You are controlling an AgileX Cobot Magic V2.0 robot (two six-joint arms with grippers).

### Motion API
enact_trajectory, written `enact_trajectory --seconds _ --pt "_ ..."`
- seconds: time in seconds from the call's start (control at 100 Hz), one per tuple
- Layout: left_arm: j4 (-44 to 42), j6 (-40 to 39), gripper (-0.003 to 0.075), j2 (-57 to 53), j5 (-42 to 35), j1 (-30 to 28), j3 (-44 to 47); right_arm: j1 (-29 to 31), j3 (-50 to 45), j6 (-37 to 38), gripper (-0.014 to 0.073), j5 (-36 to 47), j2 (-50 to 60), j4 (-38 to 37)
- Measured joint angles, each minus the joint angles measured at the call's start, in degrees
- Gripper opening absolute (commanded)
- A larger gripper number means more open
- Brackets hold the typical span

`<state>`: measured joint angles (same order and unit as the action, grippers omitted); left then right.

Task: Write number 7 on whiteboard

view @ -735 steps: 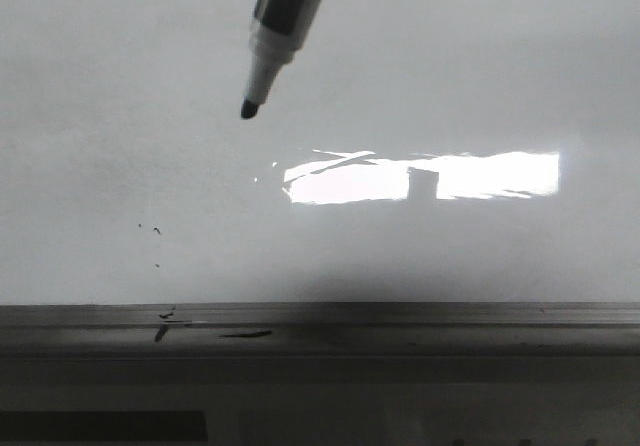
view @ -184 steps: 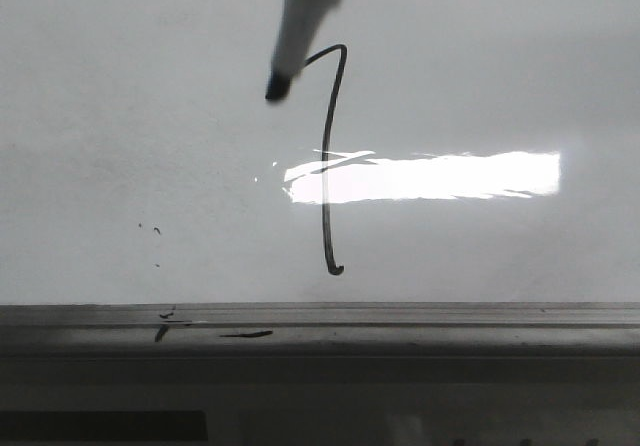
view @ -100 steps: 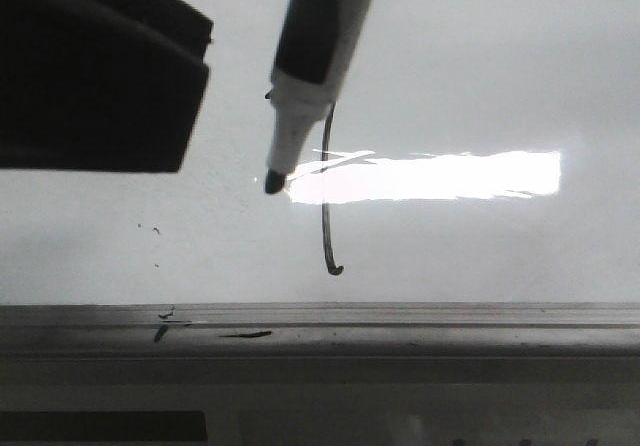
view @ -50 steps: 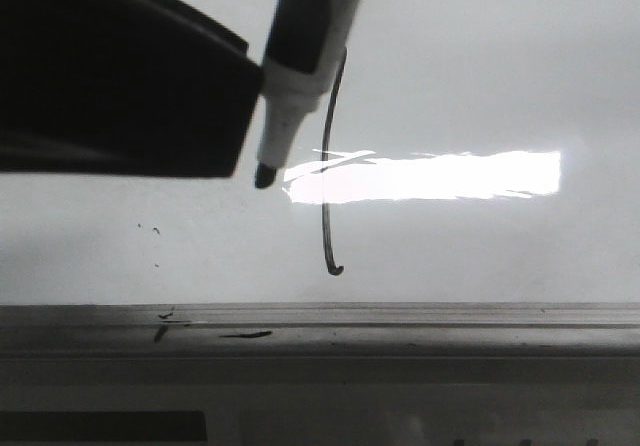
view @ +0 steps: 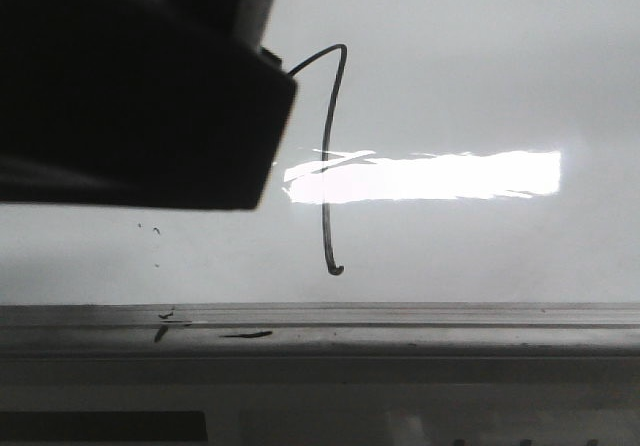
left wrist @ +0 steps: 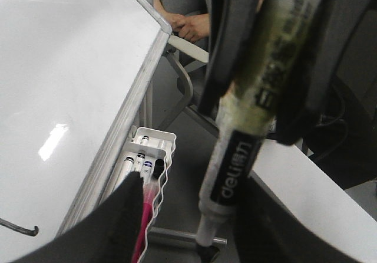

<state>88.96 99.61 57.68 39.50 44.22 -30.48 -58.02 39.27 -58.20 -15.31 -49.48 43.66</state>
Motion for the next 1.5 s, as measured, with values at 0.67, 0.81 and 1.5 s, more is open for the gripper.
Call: enact_trajectory --seconds 0.67,0.81,1.5 --pt "0.4 0.9 -0.002 0.0 1.8 0.0 0.0 -0.1 0.0 -0.4 0.0175 0.4 0.0 -0.2" --pt "0.5 0.0 -0.002 0.0 1.4 0.0 0.0 -0.1 0.0 -0.4 0.0506 -0.7 0.0 0.0" --pt "-1.4 -8.3 -0.002 0.0 -3.1 0.0 8.6 -0.2 0.0 0.2 0.0547 7.7 12.9 3.5"
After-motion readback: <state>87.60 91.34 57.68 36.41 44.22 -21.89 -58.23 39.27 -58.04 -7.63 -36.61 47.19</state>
